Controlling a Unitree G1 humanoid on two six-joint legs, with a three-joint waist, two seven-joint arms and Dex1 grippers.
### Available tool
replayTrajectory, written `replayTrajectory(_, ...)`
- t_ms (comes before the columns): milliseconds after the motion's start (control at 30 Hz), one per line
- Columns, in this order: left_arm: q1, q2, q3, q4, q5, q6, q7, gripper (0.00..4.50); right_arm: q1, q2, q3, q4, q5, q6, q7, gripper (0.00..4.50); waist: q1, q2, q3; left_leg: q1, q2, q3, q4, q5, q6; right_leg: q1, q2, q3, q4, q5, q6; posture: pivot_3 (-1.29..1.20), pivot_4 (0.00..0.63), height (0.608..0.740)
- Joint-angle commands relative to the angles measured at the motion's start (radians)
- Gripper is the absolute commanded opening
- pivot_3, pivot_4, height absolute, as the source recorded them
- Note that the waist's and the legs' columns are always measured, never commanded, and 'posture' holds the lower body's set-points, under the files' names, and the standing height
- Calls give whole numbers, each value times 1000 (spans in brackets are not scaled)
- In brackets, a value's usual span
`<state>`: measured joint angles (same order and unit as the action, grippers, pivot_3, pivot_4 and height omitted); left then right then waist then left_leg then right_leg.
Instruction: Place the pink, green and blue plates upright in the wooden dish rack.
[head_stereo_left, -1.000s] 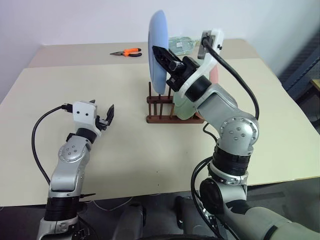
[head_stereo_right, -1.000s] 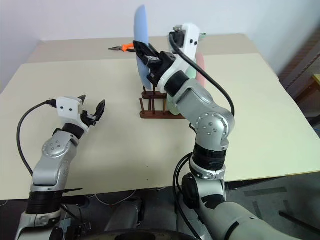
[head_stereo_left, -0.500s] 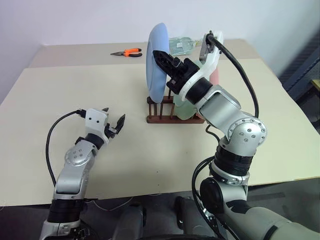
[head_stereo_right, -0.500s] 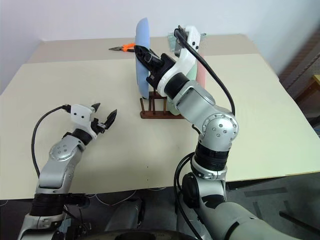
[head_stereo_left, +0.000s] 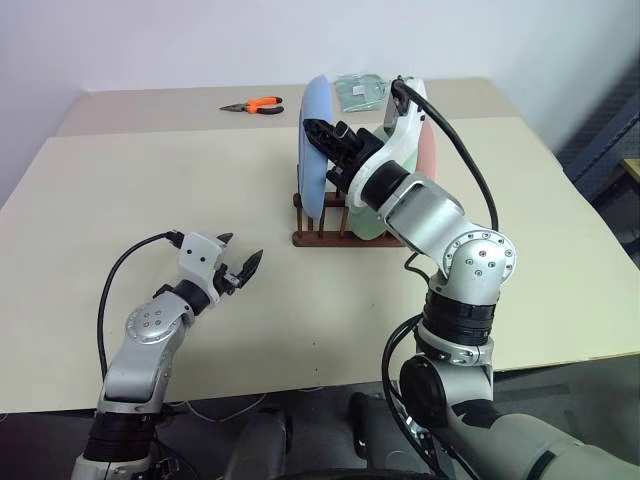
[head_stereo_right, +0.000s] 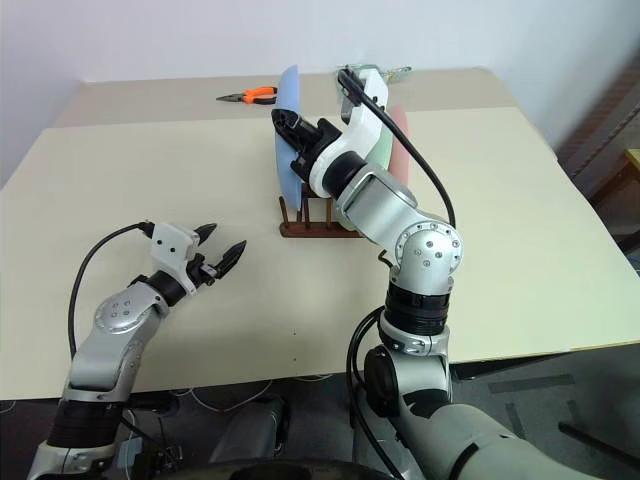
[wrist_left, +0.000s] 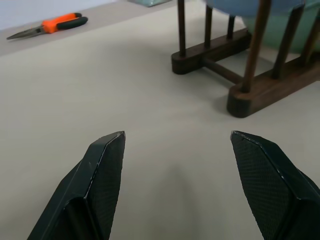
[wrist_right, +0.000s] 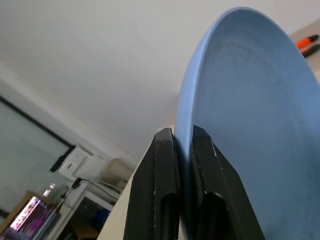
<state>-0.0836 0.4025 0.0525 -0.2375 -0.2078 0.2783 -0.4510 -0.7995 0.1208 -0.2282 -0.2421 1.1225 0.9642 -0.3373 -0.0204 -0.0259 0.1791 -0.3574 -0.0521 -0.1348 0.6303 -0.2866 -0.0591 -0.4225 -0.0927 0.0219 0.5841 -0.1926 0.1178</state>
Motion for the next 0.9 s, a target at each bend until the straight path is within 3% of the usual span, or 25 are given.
replayTrajectory(33,-3,-6,-15,-68,-5,24,4,3432,-34,-2,9,-7,16,-22,-2,0,-1,0,0,0,0,0,0,0,0,0,0,0,0,0,0,0,150,740)
replayTrajectory(133,-5,-1,-17,-80,-2,40,0,3432,-49,-20,20,20,-11,-31,10,0,-1,0,0,0,0,0,0,0,0,0,0,0,0,0,0,0,150,740)
replayTrajectory(167,-7,0,-18,-84,-2,46,-1,3483,-56,-30,26,29,-27,-37,20,748,-1,0,0,0,0,0,0,0,0,0,0,0,0,0,0,0,150,740)
replayTrajectory(233,-12,0,-18,-91,-4,57,-1,3483,-69,-62,50,38,-73,-50,54,1436,0,0,0,0,0,0,0,0,0,0,1,0,0,0,0,0,150,740)
replayTrajectory(367,-15,0,-17,-103,-9,74,-3,3483,-94,-182,156,17,-239,-116,204,3418,2,0,0,0,0,1,0,0,0,0,0,0,-1,0,0,0,150,740)
replayTrajectory(500,-13,-1,-22,-114,-11,88,-8,3483,-118,-386,307,-55,-470,-274,443,3418,1,0,0,0,0,1,0,0,0,1,0,0,-2,0,0,0,150,740)
replayTrajectory(633,-23,-4,-45,-120,-9,98,-17,3483,-96,-527,284,-87,-550,-350,579,3418,3,0,0,0,0,1,0,0,0,1,0,0,-2,0,0,0,150,740)
replayTrajectory(733,-30,-1,-59,-114,-11,99,-38,3483,-35,-657,233,-141,-530,-347,724,2582,9,0,0,0,0,1,1,0,0,3,0,0,-4,0,0,0,150,740)
replayTrajectory(900,-35,21,-88,-109,-47,107,-127,3483,164,-959,116,-267,-450,-239,954,109,13,0,0,-1,0,1,2,-2,3,6,-1,0,-7,-2,-2,0,150,740)
